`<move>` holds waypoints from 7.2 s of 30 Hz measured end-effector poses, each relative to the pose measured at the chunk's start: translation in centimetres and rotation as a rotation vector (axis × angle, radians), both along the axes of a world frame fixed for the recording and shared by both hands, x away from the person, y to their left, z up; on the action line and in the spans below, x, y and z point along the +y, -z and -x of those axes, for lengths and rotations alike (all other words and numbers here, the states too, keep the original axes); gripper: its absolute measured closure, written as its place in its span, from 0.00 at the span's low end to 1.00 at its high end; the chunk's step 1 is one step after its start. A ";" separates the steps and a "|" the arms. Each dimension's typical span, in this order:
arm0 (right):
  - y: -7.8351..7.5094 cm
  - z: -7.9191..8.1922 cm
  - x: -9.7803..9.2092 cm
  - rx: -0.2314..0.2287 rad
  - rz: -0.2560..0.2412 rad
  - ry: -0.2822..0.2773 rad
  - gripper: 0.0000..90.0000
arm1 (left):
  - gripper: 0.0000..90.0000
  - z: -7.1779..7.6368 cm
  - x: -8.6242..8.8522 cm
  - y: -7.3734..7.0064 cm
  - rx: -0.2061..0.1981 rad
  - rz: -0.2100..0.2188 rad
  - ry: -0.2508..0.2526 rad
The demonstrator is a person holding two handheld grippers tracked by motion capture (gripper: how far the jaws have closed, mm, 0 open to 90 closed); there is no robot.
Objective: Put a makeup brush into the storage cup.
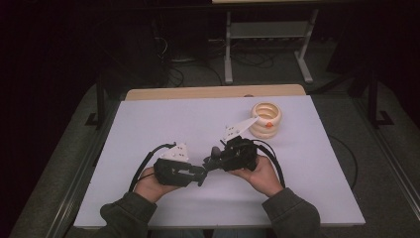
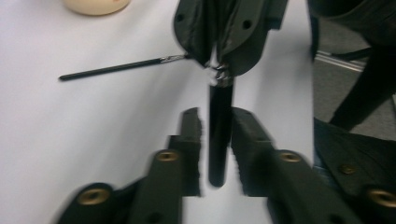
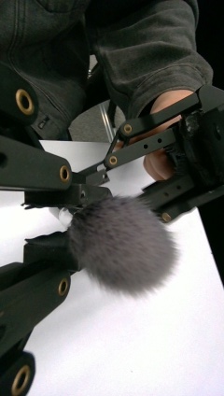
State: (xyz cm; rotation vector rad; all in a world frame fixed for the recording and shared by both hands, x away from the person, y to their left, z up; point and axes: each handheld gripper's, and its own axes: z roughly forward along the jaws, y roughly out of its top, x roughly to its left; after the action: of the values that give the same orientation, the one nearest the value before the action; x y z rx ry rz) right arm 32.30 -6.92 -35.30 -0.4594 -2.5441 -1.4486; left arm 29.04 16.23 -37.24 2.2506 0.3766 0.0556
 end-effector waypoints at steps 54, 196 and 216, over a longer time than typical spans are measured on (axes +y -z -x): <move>-5.2 -6.8 -9.1 0.008 0.164 0.269 0.85 | 0.50 1.4 4.9 2.1 -0.024 0.008 -0.162; -1.9 -7.8 -17.6 0.036 0.151 0.719 0.56 | 0.41 1.1 5.4 1.7 -0.016 0.042 -0.169; -1.1 -5.4 -15.4 0.036 0.150 0.647 0.48 | 0.40 0.9 5.8 1.5 -0.017 0.053 -0.184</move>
State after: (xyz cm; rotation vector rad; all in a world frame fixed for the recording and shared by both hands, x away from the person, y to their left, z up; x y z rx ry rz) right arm 37.68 -22.33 -34.22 -1.4205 -2.6042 -1.3885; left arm 28.09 21.98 -38.78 2.1563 0.5683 0.1592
